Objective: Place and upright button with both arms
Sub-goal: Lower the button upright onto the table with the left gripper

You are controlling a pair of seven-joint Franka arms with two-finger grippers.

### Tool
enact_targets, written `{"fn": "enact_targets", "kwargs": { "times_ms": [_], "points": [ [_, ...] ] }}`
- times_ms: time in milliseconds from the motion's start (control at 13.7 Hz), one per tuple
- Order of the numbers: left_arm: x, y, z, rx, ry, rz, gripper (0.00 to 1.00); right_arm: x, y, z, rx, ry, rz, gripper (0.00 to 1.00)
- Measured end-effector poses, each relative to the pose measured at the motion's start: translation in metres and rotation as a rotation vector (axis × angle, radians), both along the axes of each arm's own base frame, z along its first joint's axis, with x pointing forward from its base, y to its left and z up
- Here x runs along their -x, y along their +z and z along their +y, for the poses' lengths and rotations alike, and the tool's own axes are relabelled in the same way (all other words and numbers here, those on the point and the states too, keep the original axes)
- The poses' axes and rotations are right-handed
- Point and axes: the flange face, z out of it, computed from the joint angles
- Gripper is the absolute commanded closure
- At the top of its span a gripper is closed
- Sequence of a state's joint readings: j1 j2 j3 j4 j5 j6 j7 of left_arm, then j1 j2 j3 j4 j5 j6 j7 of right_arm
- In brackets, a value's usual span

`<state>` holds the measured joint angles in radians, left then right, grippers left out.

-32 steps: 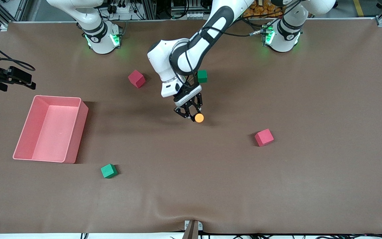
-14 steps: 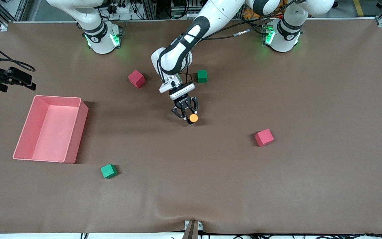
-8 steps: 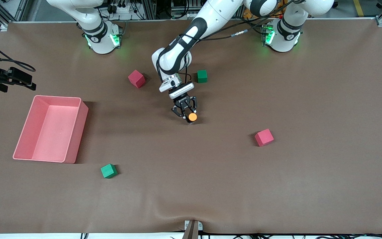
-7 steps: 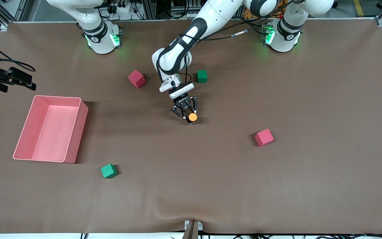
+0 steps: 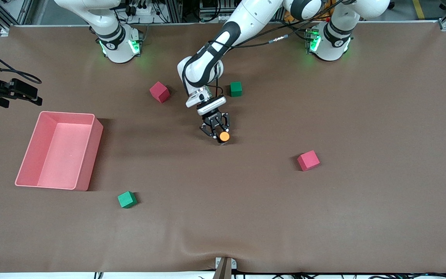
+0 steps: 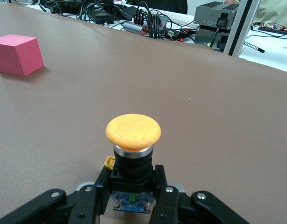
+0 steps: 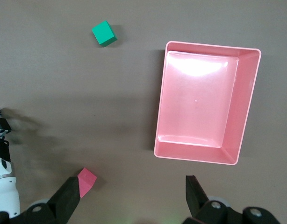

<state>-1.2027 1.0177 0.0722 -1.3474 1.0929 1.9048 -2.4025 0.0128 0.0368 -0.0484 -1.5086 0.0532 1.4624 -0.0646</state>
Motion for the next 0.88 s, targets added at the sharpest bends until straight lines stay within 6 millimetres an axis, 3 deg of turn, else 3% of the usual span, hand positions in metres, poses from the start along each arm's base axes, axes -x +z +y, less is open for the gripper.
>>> {"fn": "enact_targets", "kwargs": {
  "times_ms": [219,439,731,877],
  "points": [
    [0.0018,-0.0111,0.0027,-0.015,-0.005,0.0,0.91,0.0,0.0,0.0,0.0,0.0,0.0,0.0],
    [0.0015,-0.0105,0.0021,-0.015,-0.004,-0.003,0.61,0.0,0.0,0.0001,0.0,0.0,0.0,0.0],
    [0.0013,-0.0101,0.0018,-0.015,-0.007,-0.005,0.46,0.0,0.0,-0.0001,0.0,0.0,0.0,0.0],
    [0.001,-0.0098,0.0014,-0.019,-0.015,-0.012,0.23,0.0,0.0,-0.0001,0.0,0.0,0.0,0.0]
  ]
}}
